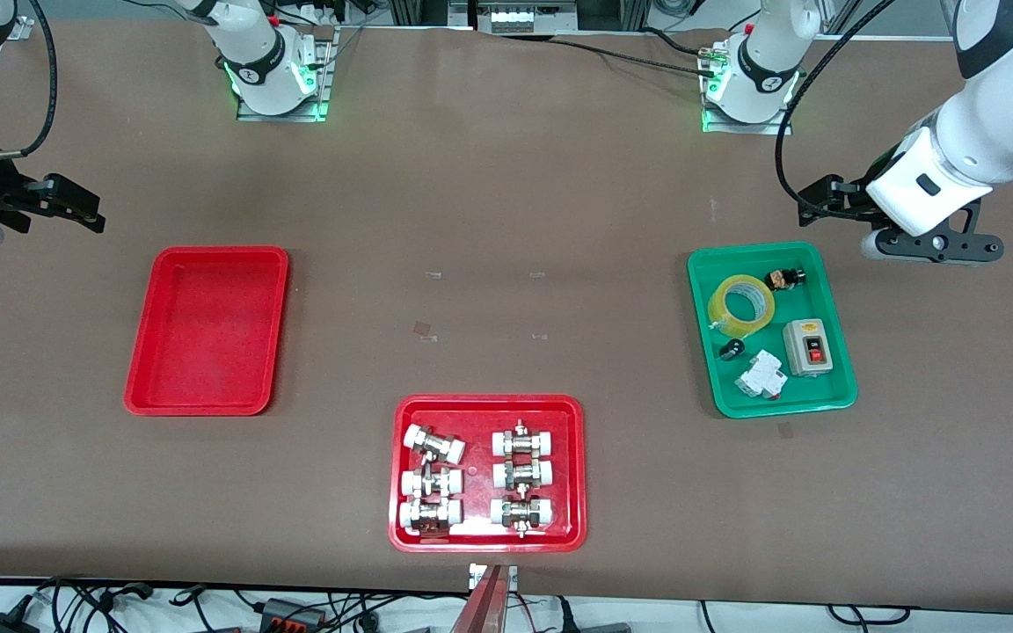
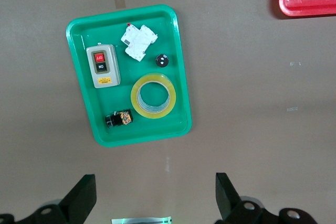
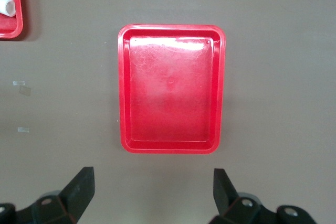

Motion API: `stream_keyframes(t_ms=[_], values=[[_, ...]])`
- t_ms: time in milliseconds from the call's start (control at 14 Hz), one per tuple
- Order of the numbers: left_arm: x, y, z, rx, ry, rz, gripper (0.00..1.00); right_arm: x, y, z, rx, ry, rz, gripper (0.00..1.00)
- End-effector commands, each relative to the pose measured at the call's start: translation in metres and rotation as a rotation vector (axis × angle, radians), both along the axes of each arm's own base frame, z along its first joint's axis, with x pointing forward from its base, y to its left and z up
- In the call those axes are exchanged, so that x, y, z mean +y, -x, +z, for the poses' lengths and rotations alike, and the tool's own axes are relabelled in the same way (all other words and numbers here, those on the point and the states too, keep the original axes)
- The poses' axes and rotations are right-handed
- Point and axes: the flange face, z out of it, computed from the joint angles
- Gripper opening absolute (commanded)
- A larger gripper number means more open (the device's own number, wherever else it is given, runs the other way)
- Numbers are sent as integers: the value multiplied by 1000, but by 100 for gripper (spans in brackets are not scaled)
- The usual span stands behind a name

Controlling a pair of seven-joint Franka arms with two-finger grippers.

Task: Left arm passes tape to right arm into tray
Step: 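Reach the left gripper down to the yellow tape roll on the green tray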

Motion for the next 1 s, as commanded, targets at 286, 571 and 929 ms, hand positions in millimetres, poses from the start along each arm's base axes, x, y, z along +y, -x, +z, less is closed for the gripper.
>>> stream_keyframes(t_ms=[286, 571, 929], values=[[-2, -7, -30, 97, 25, -25, 100, 0, 10, 7, -18, 0, 7, 100], [22, -30, -86, 183, 15, 11, 100, 1, 6, 2, -17, -2, -4, 100], [62, -59, -204, 311, 35, 81, 100, 4, 4, 5, -25, -5, 0, 100]])
